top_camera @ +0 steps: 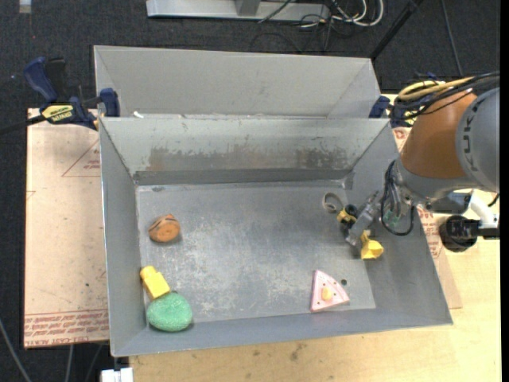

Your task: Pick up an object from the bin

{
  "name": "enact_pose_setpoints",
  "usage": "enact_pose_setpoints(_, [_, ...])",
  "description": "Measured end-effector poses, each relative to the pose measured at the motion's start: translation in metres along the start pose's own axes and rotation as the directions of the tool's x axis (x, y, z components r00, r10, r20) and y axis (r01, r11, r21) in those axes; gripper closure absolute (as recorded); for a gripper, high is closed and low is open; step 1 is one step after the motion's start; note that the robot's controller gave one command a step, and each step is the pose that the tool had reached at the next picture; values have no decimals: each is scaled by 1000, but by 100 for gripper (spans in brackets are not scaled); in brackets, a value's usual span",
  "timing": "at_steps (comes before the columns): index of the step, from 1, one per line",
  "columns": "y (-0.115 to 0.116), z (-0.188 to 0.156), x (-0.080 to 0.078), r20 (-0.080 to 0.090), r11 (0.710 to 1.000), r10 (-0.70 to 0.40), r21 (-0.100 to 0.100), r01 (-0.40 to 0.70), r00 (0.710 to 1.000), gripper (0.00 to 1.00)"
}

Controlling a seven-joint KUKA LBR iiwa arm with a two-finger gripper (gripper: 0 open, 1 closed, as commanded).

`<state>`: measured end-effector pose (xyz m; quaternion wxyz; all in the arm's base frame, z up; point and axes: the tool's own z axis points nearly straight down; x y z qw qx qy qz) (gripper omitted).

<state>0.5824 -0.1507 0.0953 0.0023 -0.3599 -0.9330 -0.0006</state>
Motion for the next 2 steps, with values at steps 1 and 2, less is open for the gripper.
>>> enact_pose_setpoints(1, [0,-18,0,1,1000,0,1,0,1000,100])
enact_pose_setpoints(2, [0,-38,-1,6,1000,-1,-2,1,1000,100])
